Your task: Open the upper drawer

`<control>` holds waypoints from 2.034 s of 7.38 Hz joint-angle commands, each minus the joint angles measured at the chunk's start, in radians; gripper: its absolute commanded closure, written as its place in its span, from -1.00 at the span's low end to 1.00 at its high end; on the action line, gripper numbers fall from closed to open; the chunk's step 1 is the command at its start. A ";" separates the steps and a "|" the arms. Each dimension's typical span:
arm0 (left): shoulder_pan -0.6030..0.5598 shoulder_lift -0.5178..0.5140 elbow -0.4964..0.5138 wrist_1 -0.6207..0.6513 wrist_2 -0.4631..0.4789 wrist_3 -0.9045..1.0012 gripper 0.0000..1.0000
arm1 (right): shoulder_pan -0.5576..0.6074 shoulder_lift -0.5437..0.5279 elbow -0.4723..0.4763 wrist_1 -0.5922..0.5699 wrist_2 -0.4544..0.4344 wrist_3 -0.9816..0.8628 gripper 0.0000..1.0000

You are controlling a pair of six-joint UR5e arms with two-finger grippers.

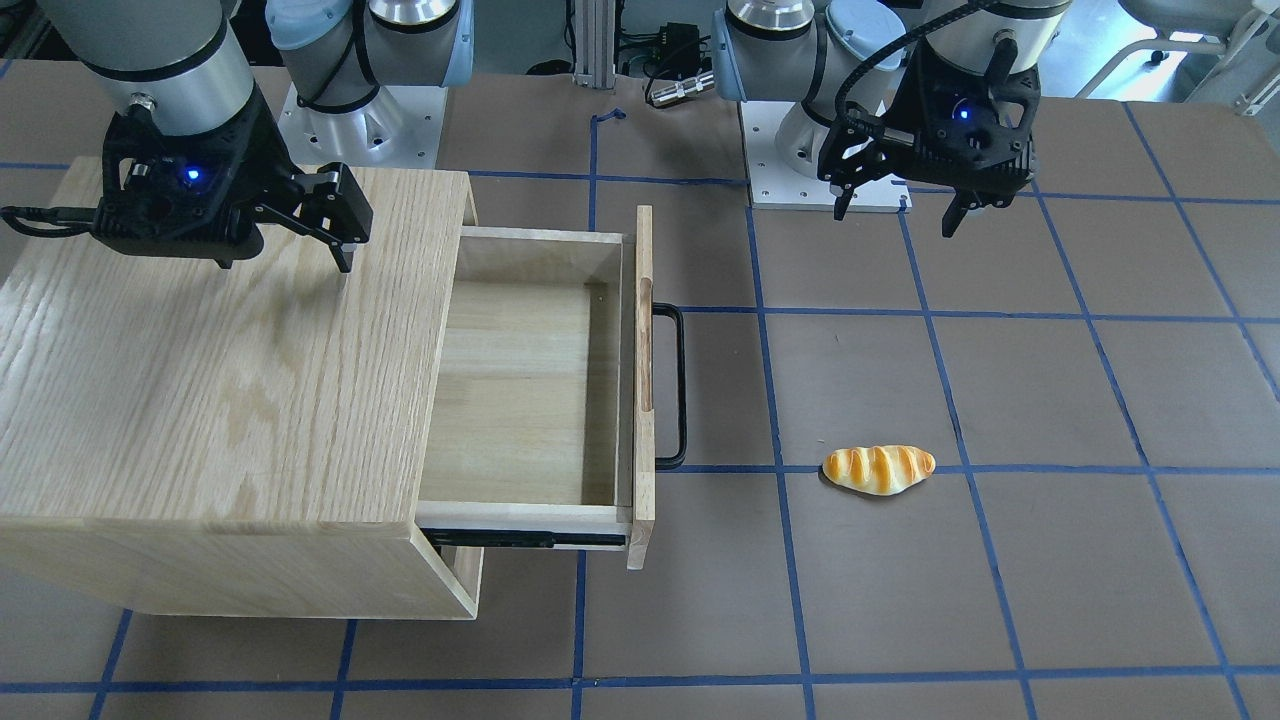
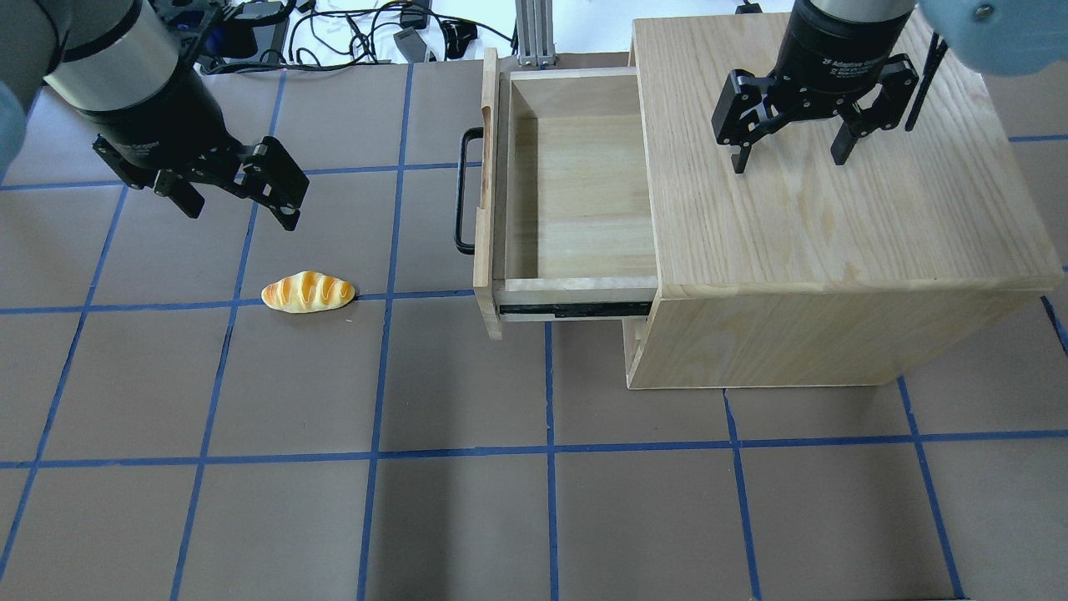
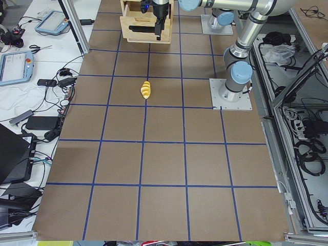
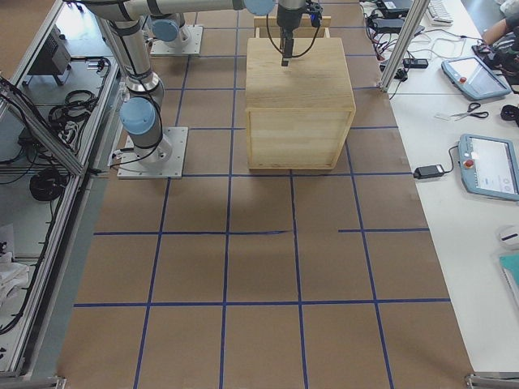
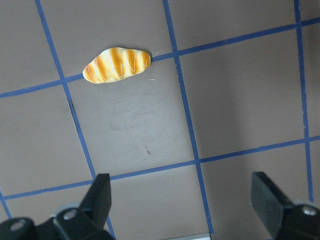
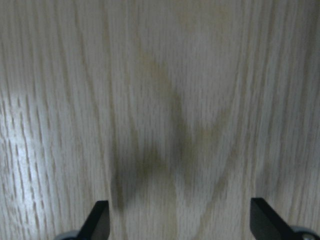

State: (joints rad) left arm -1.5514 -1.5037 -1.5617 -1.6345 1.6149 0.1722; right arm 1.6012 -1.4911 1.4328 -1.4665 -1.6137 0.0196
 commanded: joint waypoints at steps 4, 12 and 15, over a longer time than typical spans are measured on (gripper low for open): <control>-0.001 -0.009 0.011 0.001 -0.006 -0.046 -1.00 | -0.001 0.000 0.000 0.000 0.000 0.000 -1.00; -0.004 -0.021 0.012 0.031 -0.029 -0.089 -1.00 | 0.000 0.000 0.000 0.000 0.000 0.000 -1.00; -0.006 -0.024 0.015 0.045 -0.029 -0.088 -1.00 | 0.000 0.000 0.001 0.000 0.000 -0.001 -1.00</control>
State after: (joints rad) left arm -1.5566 -1.5274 -1.5488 -1.5915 1.5859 0.0828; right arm 1.6005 -1.4910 1.4329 -1.4665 -1.6137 0.0196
